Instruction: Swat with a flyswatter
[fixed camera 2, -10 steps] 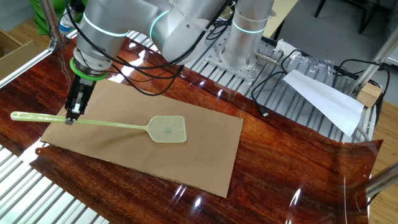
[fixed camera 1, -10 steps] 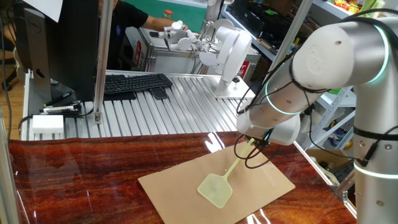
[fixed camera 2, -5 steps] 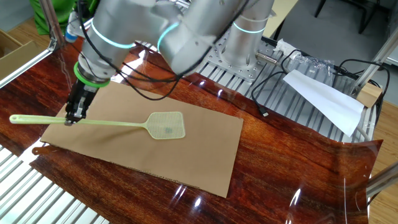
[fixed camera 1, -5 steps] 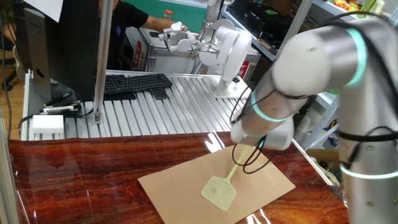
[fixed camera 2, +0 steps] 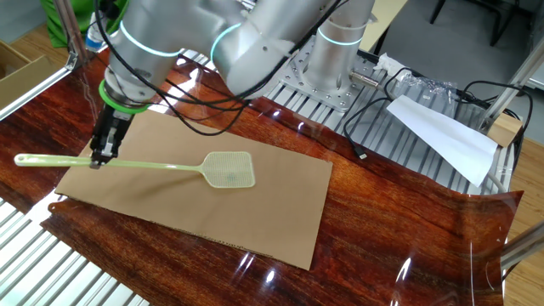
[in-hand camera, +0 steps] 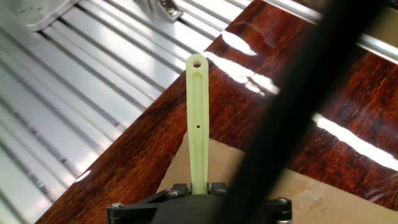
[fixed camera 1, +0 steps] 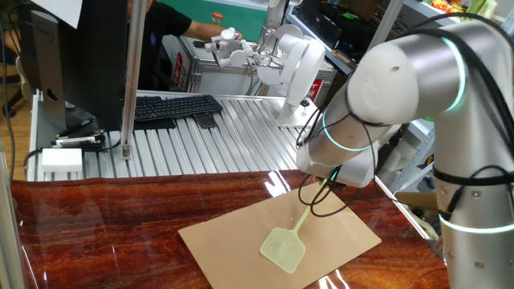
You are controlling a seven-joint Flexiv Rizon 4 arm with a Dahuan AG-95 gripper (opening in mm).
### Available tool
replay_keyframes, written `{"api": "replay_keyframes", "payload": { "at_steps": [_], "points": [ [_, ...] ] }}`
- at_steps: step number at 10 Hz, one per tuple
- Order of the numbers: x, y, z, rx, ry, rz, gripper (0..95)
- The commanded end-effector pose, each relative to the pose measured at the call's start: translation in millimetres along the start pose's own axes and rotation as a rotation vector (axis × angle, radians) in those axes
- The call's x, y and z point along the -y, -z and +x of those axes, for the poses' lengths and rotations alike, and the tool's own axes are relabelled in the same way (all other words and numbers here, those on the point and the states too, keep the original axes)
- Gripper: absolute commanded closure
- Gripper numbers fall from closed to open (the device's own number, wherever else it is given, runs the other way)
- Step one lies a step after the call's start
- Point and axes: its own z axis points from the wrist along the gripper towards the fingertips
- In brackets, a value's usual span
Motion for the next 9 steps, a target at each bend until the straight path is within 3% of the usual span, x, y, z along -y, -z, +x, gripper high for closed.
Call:
{"api": "replay_keyframes", "payload": {
  "at_steps": [1, 5, 9],
  "points": [
    [-2.6, 2.1, -0.4, -0.160, 0.007, -0.032, 95.0],
    [-2.6, 2.1, -0.7, -0.278, 0.026, 0.012, 95.0],
    [-2.4, 2.0, -0.4, -0.374, 0.023, 0.060, 95.0]
  ]
}}
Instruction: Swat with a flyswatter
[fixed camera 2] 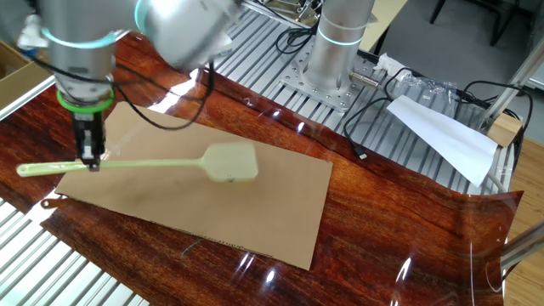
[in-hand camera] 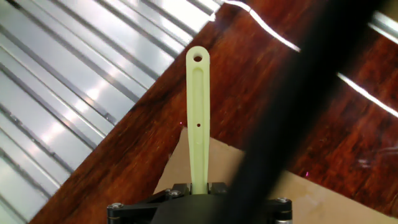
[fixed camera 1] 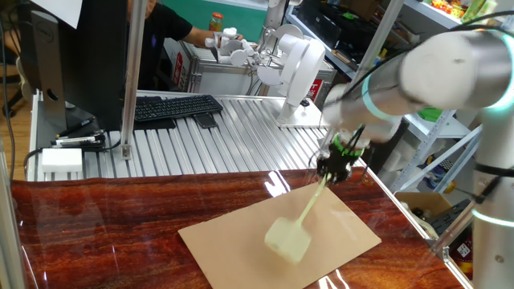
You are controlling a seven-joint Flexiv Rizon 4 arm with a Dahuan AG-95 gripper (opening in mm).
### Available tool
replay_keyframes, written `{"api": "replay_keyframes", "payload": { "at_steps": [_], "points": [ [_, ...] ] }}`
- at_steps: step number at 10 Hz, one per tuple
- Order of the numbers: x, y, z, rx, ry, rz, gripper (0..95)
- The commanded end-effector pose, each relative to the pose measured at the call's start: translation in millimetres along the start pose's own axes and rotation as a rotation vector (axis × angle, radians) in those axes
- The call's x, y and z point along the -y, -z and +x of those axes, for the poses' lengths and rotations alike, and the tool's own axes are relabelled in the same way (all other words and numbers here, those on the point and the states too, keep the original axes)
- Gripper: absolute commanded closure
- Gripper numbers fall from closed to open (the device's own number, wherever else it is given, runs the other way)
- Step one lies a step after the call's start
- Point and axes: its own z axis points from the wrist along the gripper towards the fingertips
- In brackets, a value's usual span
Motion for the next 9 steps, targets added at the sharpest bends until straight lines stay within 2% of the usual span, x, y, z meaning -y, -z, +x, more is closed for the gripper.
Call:
{"api": "replay_keyframes", "payload": {
  "at_steps": [1, 4, 9],
  "points": [
    [0.6, -6.0, -2.7, -0.030, -0.015, 0.026, 95.0],
    [1.3, -6.5, -2.3, -0.051, -0.009, 0.036, 95.0],
    [3.6, -7.3, -2.2, -0.054, 0.000, 0.035, 95.0]
  ]
}}
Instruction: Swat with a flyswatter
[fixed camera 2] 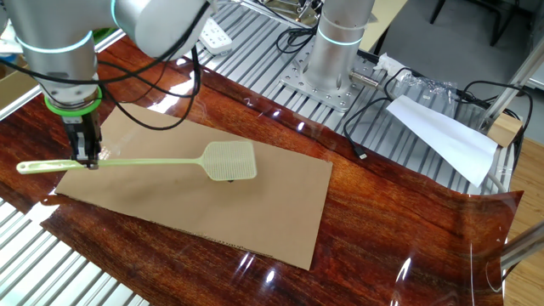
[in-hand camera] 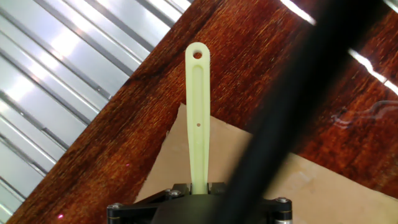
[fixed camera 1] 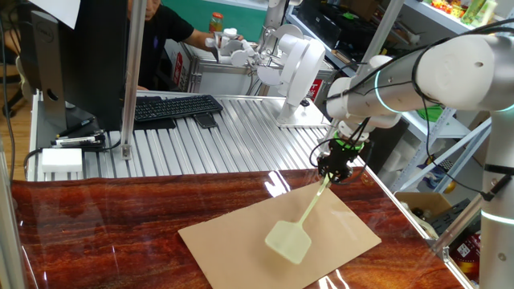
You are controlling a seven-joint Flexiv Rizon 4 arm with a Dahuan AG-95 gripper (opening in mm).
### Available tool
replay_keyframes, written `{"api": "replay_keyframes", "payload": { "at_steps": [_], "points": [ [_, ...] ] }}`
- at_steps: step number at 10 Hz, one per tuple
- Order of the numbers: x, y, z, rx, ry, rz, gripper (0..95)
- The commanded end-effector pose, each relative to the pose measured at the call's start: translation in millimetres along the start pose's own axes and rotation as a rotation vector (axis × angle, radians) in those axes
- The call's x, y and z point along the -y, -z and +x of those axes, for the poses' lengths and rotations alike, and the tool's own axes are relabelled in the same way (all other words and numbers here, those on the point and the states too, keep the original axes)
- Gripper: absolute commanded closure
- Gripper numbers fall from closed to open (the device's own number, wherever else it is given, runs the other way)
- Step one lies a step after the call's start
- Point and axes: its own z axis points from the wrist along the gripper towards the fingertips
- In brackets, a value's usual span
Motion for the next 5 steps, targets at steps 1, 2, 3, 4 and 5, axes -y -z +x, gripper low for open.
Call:
{"api": "replay_keyframes", "payload": {
  "at_steps": [1, 2, 3, 4, 5],
  "points": [
    [2.0, -0.7, -0.3, -0.019, 0.007, -0.004, 95.0],
    [3.1, -1.7, 0.5, -0.020, 0.005, -0.004, 95.0],
    [3.5, -2.0, 1.0, -0.022, 0.004, -0.004, 95.0],
    [4.9, -2.0, 0.9, -0.032, 0.006, -0.005, 95.0],
    [7.0, -2.2, 0.7, -0.051, 0.006, -0.013, 95.0]
  ]
}}
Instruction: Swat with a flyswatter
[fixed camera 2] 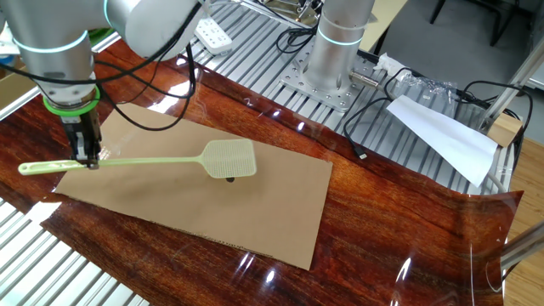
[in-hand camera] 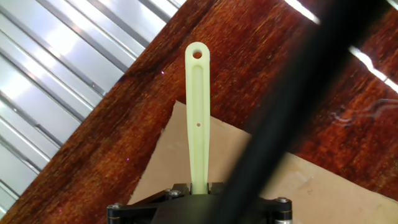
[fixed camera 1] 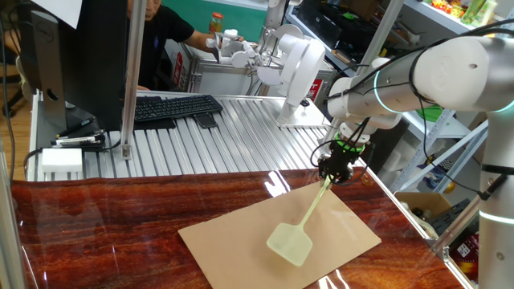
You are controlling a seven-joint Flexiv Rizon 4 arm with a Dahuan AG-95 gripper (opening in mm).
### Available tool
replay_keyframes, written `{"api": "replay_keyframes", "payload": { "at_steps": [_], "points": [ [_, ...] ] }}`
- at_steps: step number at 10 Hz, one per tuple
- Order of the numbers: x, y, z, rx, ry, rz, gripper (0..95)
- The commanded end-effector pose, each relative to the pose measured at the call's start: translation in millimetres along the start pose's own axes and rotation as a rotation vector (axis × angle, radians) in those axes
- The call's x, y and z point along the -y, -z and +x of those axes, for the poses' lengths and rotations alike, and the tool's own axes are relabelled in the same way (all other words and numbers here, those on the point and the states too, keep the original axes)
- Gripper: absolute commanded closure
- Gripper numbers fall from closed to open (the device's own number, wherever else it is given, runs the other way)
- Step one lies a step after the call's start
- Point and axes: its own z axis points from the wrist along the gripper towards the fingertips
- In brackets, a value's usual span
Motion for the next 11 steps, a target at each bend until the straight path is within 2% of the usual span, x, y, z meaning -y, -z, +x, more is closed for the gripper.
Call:
{"api": "replay_keyframes", "payload": {
  "at_steps": [1, 3, 4, 6, 9, 11],
  "points": [
    [1.9, 1.2, 0.7, -0.033, 0.000, -0.014, 95.0],
    [4.8, 2.4, 3.7, -0.044, 0.000, -0.012, 95.0],
    [5.1, 7.3, 8.3, -0.058, -0.011, -0.013, 95.0],
    [5.9, 13.0, 22.6, -0.052, -0.019, -0.005, 95.0],
    [8.6, 15.6, 39.7, -0.060, -0.031, 0.000, 95.0],
    [12.3, 17.5, 56.3, -0.062, -0.049, 0.003, 95.0]
  ]
}}
